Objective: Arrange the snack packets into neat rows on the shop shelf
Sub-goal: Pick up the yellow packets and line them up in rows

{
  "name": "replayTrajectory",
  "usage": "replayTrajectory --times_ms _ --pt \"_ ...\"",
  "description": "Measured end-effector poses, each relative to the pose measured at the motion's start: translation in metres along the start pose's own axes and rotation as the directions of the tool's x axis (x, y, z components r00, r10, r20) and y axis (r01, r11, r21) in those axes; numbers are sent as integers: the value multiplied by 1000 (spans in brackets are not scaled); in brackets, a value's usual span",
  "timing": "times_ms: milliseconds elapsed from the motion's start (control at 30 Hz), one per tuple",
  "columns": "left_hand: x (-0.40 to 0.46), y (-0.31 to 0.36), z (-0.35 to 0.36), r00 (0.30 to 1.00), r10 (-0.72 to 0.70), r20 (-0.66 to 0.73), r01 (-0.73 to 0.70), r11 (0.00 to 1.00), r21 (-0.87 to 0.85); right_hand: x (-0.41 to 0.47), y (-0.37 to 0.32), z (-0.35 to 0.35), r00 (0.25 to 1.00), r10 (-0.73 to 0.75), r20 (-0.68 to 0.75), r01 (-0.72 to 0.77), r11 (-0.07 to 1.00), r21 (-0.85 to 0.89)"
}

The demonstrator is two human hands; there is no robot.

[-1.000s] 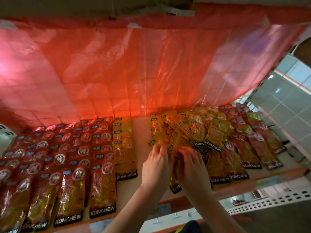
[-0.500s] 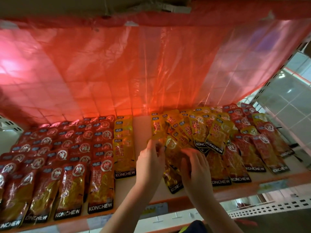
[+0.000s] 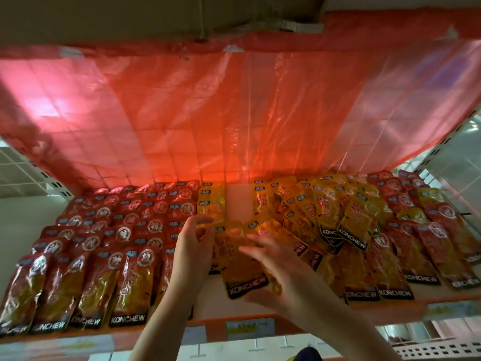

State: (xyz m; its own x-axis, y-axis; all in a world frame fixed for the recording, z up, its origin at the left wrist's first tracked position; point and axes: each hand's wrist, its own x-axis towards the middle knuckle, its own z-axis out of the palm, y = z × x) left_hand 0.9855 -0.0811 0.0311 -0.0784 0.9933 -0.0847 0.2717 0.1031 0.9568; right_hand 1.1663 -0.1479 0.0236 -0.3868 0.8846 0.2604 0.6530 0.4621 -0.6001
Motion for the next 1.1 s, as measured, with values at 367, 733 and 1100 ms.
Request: replayTrajectory --times_ms 367,733,1100 --pt "-2 -8 -21 998 -6 67 4 1000 28 29 -6 36 950 -67 -304 20 987 -157" --pt "2 -33 -53 980 163 -114 -113 926 360 39 -17 87 972 5 -236 -93 926 -366" --pt "10 -34 -60 961 266 -80 -228 919 320 32 -11 99 988 -7 -157 -61 905 -422"
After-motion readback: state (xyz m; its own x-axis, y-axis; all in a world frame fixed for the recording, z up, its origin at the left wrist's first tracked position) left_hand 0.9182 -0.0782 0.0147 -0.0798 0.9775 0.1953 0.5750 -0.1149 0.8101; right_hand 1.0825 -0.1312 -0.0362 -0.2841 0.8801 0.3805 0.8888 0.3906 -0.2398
